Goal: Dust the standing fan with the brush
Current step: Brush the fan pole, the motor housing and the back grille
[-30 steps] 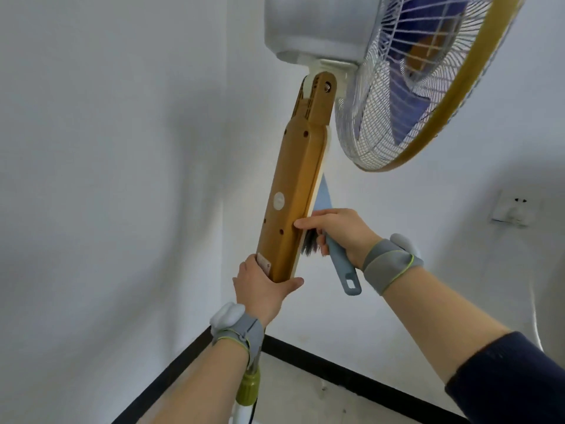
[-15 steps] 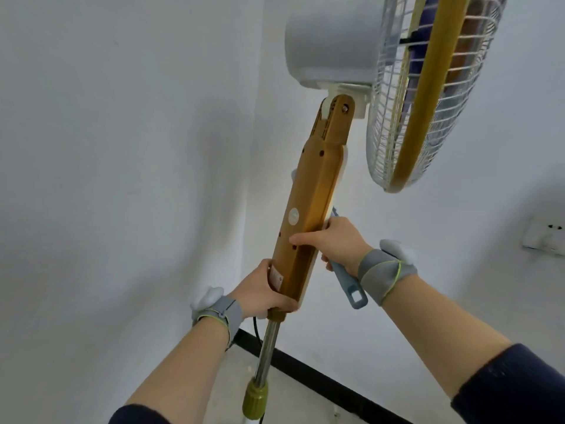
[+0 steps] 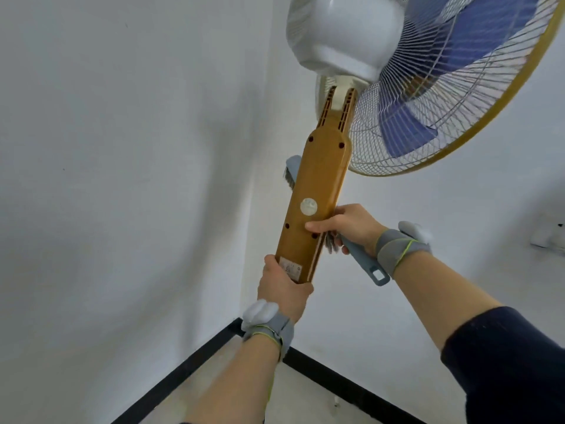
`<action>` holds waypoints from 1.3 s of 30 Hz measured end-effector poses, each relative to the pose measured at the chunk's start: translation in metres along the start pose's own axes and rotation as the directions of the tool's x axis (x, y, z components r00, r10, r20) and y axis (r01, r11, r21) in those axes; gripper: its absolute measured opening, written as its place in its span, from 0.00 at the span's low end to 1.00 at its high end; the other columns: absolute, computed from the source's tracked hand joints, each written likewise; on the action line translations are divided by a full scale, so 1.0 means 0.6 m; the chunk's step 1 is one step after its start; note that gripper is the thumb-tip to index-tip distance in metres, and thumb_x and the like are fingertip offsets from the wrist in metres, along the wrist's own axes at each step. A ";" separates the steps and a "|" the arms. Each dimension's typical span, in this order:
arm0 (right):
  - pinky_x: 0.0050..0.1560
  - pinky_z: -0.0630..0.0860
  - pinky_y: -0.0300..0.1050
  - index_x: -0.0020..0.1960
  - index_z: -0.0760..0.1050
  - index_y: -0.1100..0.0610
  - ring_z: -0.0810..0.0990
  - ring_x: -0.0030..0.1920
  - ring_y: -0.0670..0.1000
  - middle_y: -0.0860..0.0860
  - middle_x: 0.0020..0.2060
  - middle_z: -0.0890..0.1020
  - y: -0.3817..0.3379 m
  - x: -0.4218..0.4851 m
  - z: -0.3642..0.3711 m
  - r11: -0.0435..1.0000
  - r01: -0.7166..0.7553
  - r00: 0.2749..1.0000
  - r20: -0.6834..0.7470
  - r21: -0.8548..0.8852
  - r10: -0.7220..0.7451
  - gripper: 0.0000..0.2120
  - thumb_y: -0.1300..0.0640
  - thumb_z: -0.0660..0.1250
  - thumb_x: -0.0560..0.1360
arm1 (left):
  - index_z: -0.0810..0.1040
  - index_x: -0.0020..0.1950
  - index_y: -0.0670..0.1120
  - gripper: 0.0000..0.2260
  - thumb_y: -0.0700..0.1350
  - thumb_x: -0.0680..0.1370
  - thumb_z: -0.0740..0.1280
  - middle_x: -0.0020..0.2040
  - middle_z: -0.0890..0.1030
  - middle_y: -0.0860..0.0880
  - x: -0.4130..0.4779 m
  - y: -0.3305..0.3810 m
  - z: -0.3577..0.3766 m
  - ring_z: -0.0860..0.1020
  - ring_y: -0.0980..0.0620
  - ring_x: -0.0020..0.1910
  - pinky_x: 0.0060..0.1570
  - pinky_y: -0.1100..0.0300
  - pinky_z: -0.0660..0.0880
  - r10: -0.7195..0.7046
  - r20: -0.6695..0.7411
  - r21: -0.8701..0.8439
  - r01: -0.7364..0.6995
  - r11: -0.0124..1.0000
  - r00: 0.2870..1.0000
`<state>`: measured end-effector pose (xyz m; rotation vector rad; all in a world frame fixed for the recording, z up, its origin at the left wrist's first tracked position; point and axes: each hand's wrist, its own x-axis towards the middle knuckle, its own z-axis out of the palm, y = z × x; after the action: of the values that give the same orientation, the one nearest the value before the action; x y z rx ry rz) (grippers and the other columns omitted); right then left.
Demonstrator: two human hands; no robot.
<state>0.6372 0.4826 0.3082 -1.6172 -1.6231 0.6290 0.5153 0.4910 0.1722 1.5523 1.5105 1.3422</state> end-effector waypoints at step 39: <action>0.25 0.74 0.39 0.47 0.81 0.61 0.72 0.25 0.50 0.55 0.32 0.74 0.032 -0.038 0.042 0.974 0.030 0.999 -0.036 0.226 -0.022 0.19 0.44 0.68 0.73 | 0.62 0.62 0.46 0.34 0.60 0.67 0.75 0.59 0.68 0.47 -0.021 -0.014 -0.008 0.69 0.48 0.59 0.49 0.58 0.72 0.048 -0.191 0.291 0.010 0.957 0.980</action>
<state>0.6277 0.4655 0.2742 -1.4303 -1.4879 0.7416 0.5100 0.4795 0.1629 1.6516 1.8904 1.3650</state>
